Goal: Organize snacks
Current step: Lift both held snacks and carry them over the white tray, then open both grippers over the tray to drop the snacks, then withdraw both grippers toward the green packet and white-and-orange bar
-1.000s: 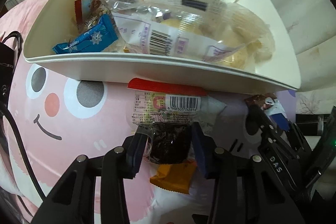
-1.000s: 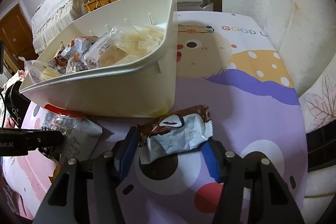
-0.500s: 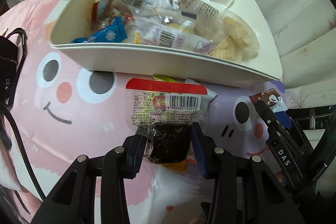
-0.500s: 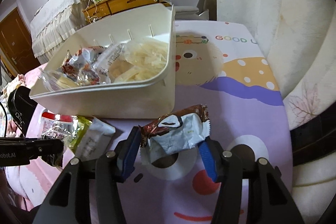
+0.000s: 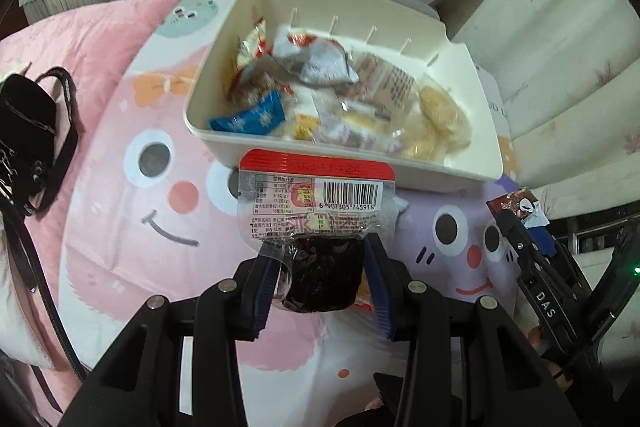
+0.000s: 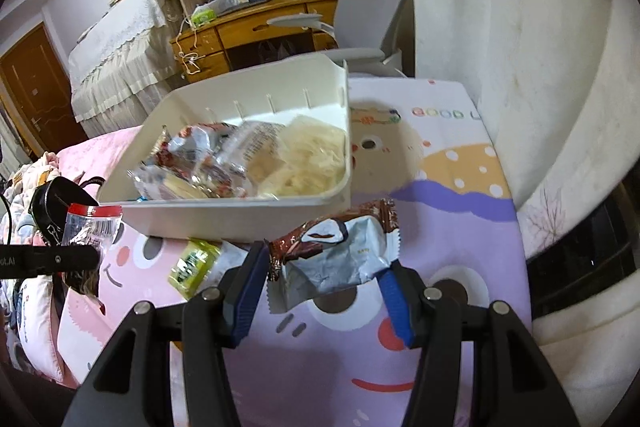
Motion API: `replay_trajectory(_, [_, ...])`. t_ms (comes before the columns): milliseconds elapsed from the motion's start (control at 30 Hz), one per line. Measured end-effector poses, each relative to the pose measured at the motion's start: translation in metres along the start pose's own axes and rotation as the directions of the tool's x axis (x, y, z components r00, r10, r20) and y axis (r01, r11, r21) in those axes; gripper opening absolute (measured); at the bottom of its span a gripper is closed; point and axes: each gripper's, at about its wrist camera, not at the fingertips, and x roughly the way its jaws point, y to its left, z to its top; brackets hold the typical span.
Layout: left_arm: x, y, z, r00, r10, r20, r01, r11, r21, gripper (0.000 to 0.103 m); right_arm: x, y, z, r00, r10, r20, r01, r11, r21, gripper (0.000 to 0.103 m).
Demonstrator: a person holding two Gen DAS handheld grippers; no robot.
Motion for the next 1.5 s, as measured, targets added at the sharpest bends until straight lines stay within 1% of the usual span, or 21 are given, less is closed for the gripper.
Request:
replay_trajectory(100, [-0.011, 0.003, 0.013, 0.999, 0.007, 0.042, -0.007, 1.0, -0.004, 0.04, -0.005, 0.009, 0.012, 0.999, 0.028, 0.023, -0.028, 1.0, -0.001, 0.055])
replay_trajectory(133, [-0.017, 0.006, 0.013, 0.999, 0.007, 0.051, -0.007, 1.0, -0.007, 0.04, -0.005, 0.013, 0.016, 0.999, 0.038, 0.028, -0.038, 0.999, -0.007, 0.055])
replay_trajectory(233, [-0.024, 0.009, 0.025, 0.996, 0.009, 0.083, -0.007, 1.0, -0.025, 0.04, -0.005, 0.024, 0.026, 0.997, 0.062, 0.045, -0.061, 0.998, -0.032, 0.055])
replay_trajectory(433, [-0.026, 0.014, 0.048, 0.991, 0.023, 0.131, -0.016, 0.998, -0.053, 0.04, 0.003, 0.041, 0.04, 0.993, 0.1, 0.065, -0.095, 0.993, -0.07, 0.055])
replay_trajectory(600, [-0.024, 0.013, 0.066, 0.986, 0.032, 0.164, -0.023, 0.998, -0.054, 0.041, 0.013, 0.05, 0.05, 0.99, 0.12, 0.074, -0.114, 0.99, -0.084, 0.055])
replay_trajectory(733, [-0.017, 0.011, 0.074, 0.985, 0.049, 0.164, -0.042, 0.998, -0.049, 0.041, 0.018, 0.051, 0.058, 0.989, 0.122, 0.087, -0.115, 0.99, -0.078, 0.056])
replay_trajectory(800, [-0.013, 0.01, 0.077, 0.985, 0.066, 0.159, -0.059, 0.997, -0.049, 0.042, 0.018, 0.049, 0.062, 0.987, 0.126, 0.098, -0.12, 0.991, -0.067, 0.059])
replay_trajectory(833, [-0.011, 0.01, 0.078, 0.986, 0.079, 0.149, -0.072, 0.996, -0.051, 0.05, 0.02, 0.048, 0.063, 0.987, 0.125, 0.096, -0.119, 0.991, -0.066, 0.064])
replay_trajectory(867, [-0.01, 0.009, 0.078, 0.986, 0.084, 0.145, -0.077, 0.996, -0.052, 0.055, 0.022, 0.047, 0.064, 0.988, 0.128, 0.084, -0.123, 0.99, -0.064, 0.071])
replay_trajectory(900, [-0.01, 0.009, 0.078, 0.986, 0.084, 0.147, -0.077, 0.996, -0.052, 0.06, 0.025, 0.046, 0.064, 0.989, 0.133, 0.072, -0.129, 0.99, -0.061, 0.075])
replay_trajectory(933, [-0.011, 0.009, 0.077, 0.985, 0.079, 0.151, -0.071, 0.996, -0.052, 0.061, 0.027, 0.044, 0.064, 0.989, 0.139, 0.057, -0.136, 0.989, -0.054, 0.076])
replay_trajectory(1033, [-0.013, 0.008, 0.075, 0.986, 0.076, 0.148, -0.07, 0.997, -0.045, 0.062, 0.028, 0.036, 0.061, 0.988, 0.146, 0.042, -0.146, 0.989, -0.021, 0.076])
replay_trajectory(1333, [-0.021, 0.011, 0.061, 0.988, 0.068, 0.135, -0.062, 0.997, -0.048, 0.062, 0.018, 0.028, 0.054, 0.99, 0.139, 0.026, -0.14, 0.99, 0.019, 0.076])
replay_trajectory(1500, [-0.023, 0.012, 0.05, 0.992, 0.056, 0.109, -0.053, 0.998, -0.035, 0.062, 0.011, 0.024, 0.045, 0.987, 0.162, 0.004, -0.162, 0.985, 0.057, 0.076])
